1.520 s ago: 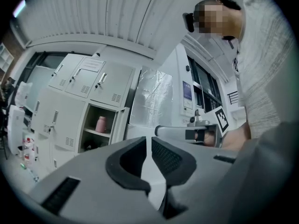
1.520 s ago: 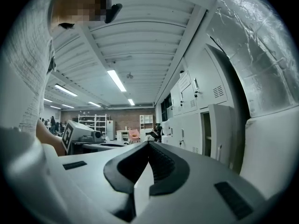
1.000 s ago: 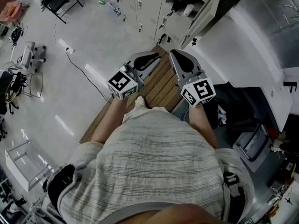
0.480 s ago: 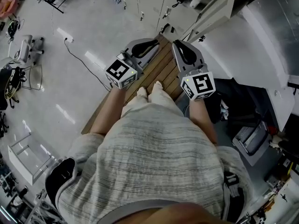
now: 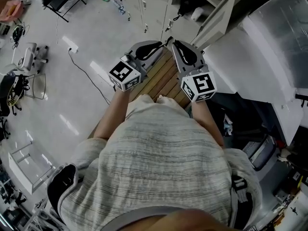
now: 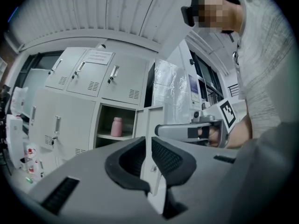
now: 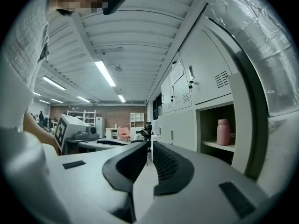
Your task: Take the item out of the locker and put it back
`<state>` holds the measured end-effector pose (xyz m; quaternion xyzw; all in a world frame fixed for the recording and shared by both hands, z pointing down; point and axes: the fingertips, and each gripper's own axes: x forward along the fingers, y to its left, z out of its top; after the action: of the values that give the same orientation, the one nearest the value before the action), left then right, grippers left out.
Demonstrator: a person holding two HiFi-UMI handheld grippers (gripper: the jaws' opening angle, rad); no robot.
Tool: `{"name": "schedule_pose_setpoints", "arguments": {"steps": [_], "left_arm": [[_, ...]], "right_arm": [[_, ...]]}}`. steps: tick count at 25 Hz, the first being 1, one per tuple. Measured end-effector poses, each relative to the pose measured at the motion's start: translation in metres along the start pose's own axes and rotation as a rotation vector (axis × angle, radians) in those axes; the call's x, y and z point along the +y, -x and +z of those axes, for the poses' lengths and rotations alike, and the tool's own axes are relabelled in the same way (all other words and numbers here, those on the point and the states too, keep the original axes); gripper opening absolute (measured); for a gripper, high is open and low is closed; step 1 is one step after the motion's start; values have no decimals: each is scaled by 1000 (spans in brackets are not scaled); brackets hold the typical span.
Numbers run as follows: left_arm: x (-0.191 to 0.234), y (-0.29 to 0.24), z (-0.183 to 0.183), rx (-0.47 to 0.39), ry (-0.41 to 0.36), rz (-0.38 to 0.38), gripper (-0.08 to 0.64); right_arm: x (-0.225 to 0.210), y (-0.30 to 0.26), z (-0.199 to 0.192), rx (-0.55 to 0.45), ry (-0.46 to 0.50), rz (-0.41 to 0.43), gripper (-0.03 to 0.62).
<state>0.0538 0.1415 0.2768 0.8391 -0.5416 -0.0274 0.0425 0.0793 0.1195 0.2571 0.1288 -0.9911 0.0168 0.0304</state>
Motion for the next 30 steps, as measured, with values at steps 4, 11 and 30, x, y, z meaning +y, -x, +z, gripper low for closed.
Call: {"name": "schedule_pose_setpoints", "arguments": {"steps": [4,11,30], "left_arm": [[18,-16,-11,10,-12,-15,37],[84,-50,-37,-24,-92,-58,37],[208,-136,-97,-19,-57,-281,37]], "right_arm": [[-16,-16,-7,9,-21,-54,31],[-49,-70,-37,-50,-31,-200,34],[-181,-154,-127,-13,-57,-740,131]]}}
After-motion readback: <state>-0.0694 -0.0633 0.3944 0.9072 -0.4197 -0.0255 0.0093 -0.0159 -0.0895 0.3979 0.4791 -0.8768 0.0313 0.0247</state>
